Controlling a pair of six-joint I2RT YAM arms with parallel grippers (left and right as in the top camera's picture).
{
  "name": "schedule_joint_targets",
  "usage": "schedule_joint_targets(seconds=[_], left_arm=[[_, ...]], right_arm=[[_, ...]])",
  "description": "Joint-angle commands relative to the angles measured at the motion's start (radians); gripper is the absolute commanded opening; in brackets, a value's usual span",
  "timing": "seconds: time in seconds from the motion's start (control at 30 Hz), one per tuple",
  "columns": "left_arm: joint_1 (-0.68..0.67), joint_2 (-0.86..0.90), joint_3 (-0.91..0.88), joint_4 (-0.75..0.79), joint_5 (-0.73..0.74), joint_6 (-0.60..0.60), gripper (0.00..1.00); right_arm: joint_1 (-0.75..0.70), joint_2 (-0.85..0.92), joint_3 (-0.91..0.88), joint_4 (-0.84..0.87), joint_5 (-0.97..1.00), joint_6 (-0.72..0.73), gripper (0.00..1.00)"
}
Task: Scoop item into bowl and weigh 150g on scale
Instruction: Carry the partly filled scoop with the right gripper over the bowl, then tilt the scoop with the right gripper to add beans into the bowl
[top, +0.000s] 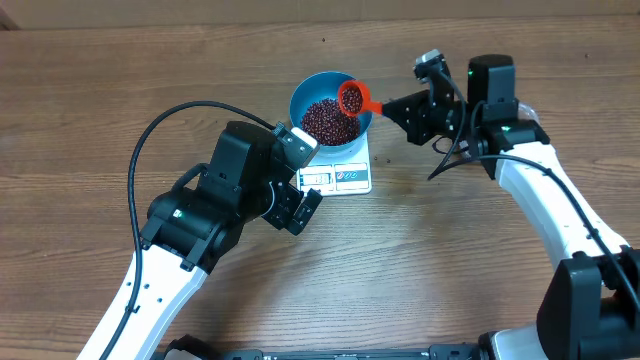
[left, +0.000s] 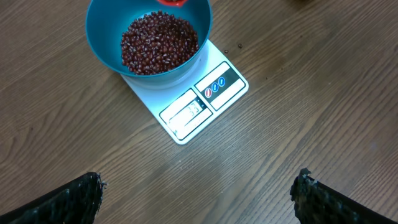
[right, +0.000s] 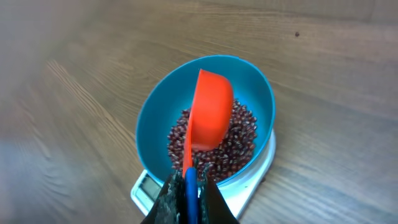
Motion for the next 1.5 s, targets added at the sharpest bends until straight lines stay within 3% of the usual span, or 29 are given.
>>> schedule_joint_targets(seconds=[0.0, 0.27, 0.83, 1.47], left_arm=[[0.003, 0.002, 0.000, -0.002, 0.000, 0.019, 0.99], [0.003, 0.002, 0.000, -0.002, 0.000, 0.019, 0.99], [0.003, 0.002, 0.000, -0.002, 0.000, 0.019, 1.00], [0.003, 0.002, 0.000, -0.002, 0.000, 0.019, 0.99]], right_arm=[[0.006, 0.001, 0.009, 0.004, 0.050, -0.130, 0.04], [0.006, 0.001, 0.009, 0.004, 0.050, -0.296, 0.04], [0.006, 0.003, 0.009, 0.000, 0.045, -0.497, 0.04], [0.007, 0.003, 0.009, 0.015, 0.033, -0.558, 0.04]])
